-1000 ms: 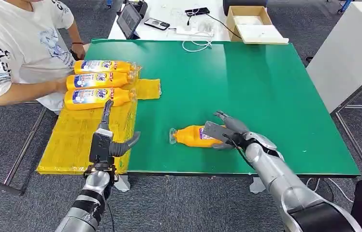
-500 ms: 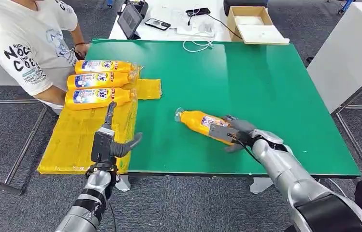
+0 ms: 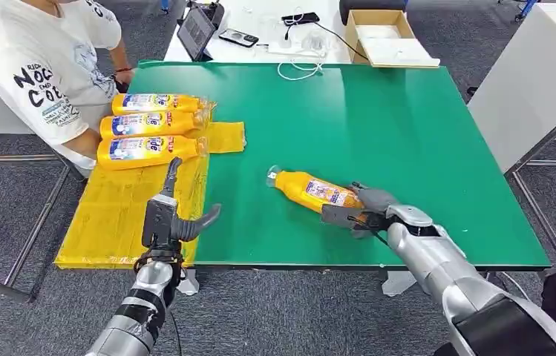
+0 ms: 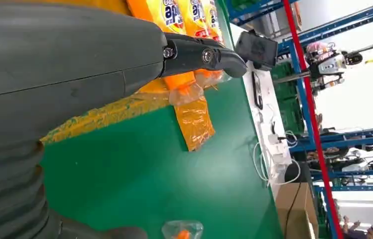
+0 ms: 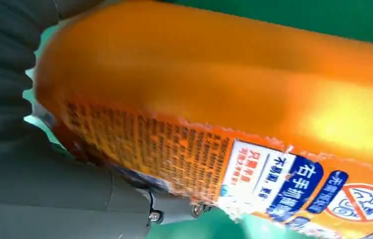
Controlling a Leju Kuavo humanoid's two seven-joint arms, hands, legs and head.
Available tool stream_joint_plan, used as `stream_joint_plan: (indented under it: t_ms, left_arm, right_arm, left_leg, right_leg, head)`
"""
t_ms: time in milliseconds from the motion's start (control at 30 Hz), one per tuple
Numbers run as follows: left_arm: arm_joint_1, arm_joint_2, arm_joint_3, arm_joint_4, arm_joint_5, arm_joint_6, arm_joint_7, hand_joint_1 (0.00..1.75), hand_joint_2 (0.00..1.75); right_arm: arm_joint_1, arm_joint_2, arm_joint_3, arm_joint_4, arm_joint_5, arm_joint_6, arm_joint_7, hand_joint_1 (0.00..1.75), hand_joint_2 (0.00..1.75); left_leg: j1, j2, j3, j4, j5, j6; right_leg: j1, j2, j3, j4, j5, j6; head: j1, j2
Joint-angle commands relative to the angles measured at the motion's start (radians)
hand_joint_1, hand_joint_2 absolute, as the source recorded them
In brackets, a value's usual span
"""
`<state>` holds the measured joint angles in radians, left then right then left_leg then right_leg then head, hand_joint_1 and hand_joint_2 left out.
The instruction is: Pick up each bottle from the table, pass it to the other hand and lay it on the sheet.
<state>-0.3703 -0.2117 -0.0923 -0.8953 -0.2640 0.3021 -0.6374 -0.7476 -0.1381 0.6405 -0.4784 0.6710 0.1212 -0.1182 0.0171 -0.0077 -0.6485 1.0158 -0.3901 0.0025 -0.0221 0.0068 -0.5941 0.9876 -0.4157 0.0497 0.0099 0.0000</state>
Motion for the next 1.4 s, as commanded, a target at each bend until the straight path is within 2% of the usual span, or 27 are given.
stream_joint_plan:
  t_ms: [33,267,467,567,633,700,800,833,867,933,967,1100,1200,1300,1400]
  left_arm:
    - [-0.013,0.004,-0.015,0.043,0.002,0.000,0.010,0.00,1.75]
    - [0.014,0.004,-0.001,0.011,-0.009,0.001,0.013,0.00,1.75]
    - [0.017,0.005,0.000,0.007,-0.010,-0.001,0.015,0.00,1.75]
    - [0.023,0.001,0.005,-0.008,-0.013,-0.004,0.019,0.00,1.75]
    - [0.039,-0.004,0.009,-0.038,-0.010,-0.018,0.027,0.00,1.75]
    - [0.050,-0.009,0.012,-0.057,-0.002,-0.032,0.036,0.00,1.75]
    - [0.052,-0.009,0.012,-0.059,-0.001,-0.033,0.038,0.00,1.75]
    - [0.054,-0.013,0.016,-0.064,0.013,-0.043,0.041,0.00,1.75]
    - [0.056,-0.014,0.018,-0.068,0.021,-0.048,0.042,0.00,1.75]
    - [0.064,-0.022,0.028,-0.078,0.081,-0.096,0.067,0.00,1.75]
    - [0.067,-0.023,0.029,-0.081,0.104,-0.115,0.079,0.00,1.75]
    - [0.077,-0.019,0.015,-0.071,0.199,-0.220,0.127,0.00,1.75]
    - [0.085,-0.007,-0.037,-0.103,0.207,-0.287,0.111,0.00,1.75]
    - [0.110,0.008,-0.096,-0.172,0.272,-0.419,0.136,0.00,1.75]
    - [0.118,0.023,-0.151,-0.216,0.258,-0.440,0.135,0.00,1.75]
  right_arm:
    - [0.056,0.043,0.014,0.060,-0.013,-0.057,0.009,1.75,1.75]
    - [0.135,0.067,-0.100,-0.033,-0.030,-0.223,-0.018,1.75,1.75]
    - [0.139,0.067,-0.104,-0.044,-0.028,-0.221,-0.016,1.75,1.75]
    - [0.169,0.075,-0.178,-0.115,-0.026,-0.311,-0.055,1.75,1.75]
    - [0.235,0.088,-0.269,-0.291,-0.017,-0.401,-0.086,1.75,1.75]
    - [0.296,0.097,-0.326,-0.449,-0.009,-0.425,-0.096,1.75,1.75]
    - [0.303,0.096,-0.328,-0.471,-0.002,-0.418,-0.084,1.75,1.75]
    - [0.342,0.125,-0.393,-0.551,-0.025,-0.513,-0.155,1.75,1.75]
    - [0.362,0.137,-0.419,-0.595,-0.033,-0.535,-0.174,1.75,1.75]
    - [0.425,0.164,-0.473,-0.744,0.066,-0.701,-0.191,1.75,1.75]
    - [0.450,0.173,-0.489,-0.802,0.036,-0.694,-0.192,1.75,1.75]
    - [0.534,0.213,-0.554,-0.972,0.027,-0.819,-0.280,1.75,1.75]
    - [0.551,0.240,-0.577,-0.974,0.013,-0.819,-0.355,1.75,1.75]
    - [0.555,0.234,-0.558,-0.936,-0.139,-0.761,-0.416,1.75,1.75]
    - [0.572,0.258,-0.553,-0.893,-0.216,-0.702,-0.470,1.75,1.75]
  left_leg:
    - [0.001,0.002,0.004,-0.002,0.000,0.001]
    - [0.001,0.002,0.007,-0.003,0.000,0.001]
    - [0.001,0.003,0.004,-0.001,0.000,0.000]
    - [0.001,0.003,0.005,-0.001,0.000,0.001]
    - [0.001,0.003,0.005,-0.001,0.000,0.001]
    - [0.001,0.004,0.003,0.000,-0.001,0.000]
    - [0.000,0.003,-0.001,0.000,-0.001,0.000]
    - [0.000,0.003,-0.001,0.000,-0.002,0.001]
    - [0.000,0.003,-0.002,0.000,-0.001,0.000]
    - [0.000,0.001,-0.004,0.000,0.000,0.001]
    - [0.000,0.000,-0.002,0.001,-0.002,0.001]
    - [0.000,-0.002,-0.004,0.001,-0.002,0.001]
    - [0.000,-0.003,-0.007,0.000,-0.001,0.000]
    - [0.000,-0.001,-0.006,0.000,-0.002,0.001]
    - [0.001,-0.002,-0.008,0.000,0.000,0.000]
  right_leg:
    - [0.002,0.000,0.004,-0.003,0.001,-0.004]
    - [0.002,0.000,0.006,-0.003,0.002,-0.005]
    - [0.002,0.002,0.003,-0.001,0.002,-0.003]
    - [0.002,0.002,0.004,-0.001,0.002,-0.004]
    - [0.002,0.002,0.004,-0.001,0.002,-0.004]
    - [0.002,0.003,0.002,0.000,0.002,-0.005]
    - [0.001,0.003,-0.001,0.001,0.001,-0.004]
    - [0.001,0.002,0.000,0.001,0.000,-0.005]
    - [0.001,0.002,-0.002,0.001,0.001,-0.004]
    - [0.001,0.001,-0.003,0.000,0.001,-0.003]
    - [0.002,0.000,-0.001,0.001,-0.001,-0.004]
    - [0.001,0.000,-0.002,0.001,-0.001,-0.004]
    - [0.001,-0.001,-0.005,0.001,-0.001,-0.004]
    - [0.001,0.001,-0.005,0.000,0.000,-0.004]
    - [0.001,0.000,-0.007,0.000,0.001,-0.003]
  head:
    - [0.000,0.000]
    - [0.000,0.000]
    - [0.000,0.000]
    - [0.000,0.000]
    - [0.000,0.000]
    - [0.000,0.000]
    - [0.000,0.000]
    - [0.000,0.000]
    - [0.000,0.000]
    - [0.000,0.000]
    - [0.000,0.000]
    - [0.000,0.000]
    - [0.000,0.000]
    - [0.000,0.000]
    - [0.000,0.000]
